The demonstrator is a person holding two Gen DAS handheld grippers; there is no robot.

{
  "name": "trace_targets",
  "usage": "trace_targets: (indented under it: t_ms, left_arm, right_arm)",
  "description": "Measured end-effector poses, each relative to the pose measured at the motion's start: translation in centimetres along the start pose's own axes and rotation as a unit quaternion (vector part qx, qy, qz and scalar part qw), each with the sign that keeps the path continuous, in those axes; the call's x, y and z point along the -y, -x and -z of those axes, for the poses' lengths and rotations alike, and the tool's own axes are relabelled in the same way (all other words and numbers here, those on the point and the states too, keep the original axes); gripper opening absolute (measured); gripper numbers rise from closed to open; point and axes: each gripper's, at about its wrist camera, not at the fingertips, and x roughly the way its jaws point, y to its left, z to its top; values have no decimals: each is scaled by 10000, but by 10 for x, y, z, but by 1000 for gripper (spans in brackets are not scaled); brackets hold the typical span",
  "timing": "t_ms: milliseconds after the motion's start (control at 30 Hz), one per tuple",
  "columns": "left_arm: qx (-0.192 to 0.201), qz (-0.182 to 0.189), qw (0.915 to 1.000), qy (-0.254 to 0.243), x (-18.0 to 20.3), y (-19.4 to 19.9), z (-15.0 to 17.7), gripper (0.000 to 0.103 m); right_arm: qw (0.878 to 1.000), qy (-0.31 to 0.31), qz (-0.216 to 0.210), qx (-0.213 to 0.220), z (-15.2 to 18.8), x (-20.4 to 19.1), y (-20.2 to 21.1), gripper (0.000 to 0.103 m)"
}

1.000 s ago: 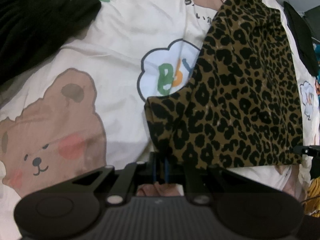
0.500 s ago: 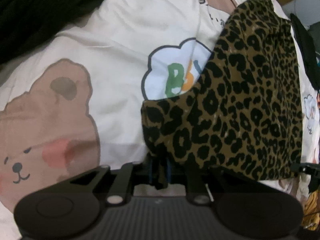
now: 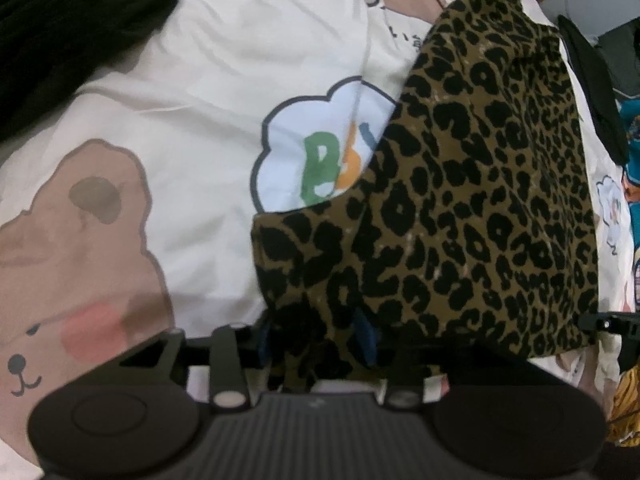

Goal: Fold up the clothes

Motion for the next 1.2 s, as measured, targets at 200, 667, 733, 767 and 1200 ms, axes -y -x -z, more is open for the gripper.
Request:
trace_targets:
  t_ms: [200,667,733,767,1200]
  left_arm:
    - [-14,49,10000,3,-4,-4,-3,46]
    - [-130,26,9998,-127,-8,-3,-1,8]
    - [-146,48,9998,-160,-7,3,-2,8]
    - [-147,68,9997,-177,-6,6,-2,8]
    - [-107,-259,9988,-389,80,-21,53,7]
  right_arm:
    - [9999,-100,-70,22,-1,0,-5,32]
    - [9999,-32,-103,-67,2,-9,-5,5]
    - [9999,28,-100,-65,1,-12,1,4]
    - [9999,38,-96,-48,1,-14,5,4]
    - [9998,4,-36,194,-6,-42,46,4]
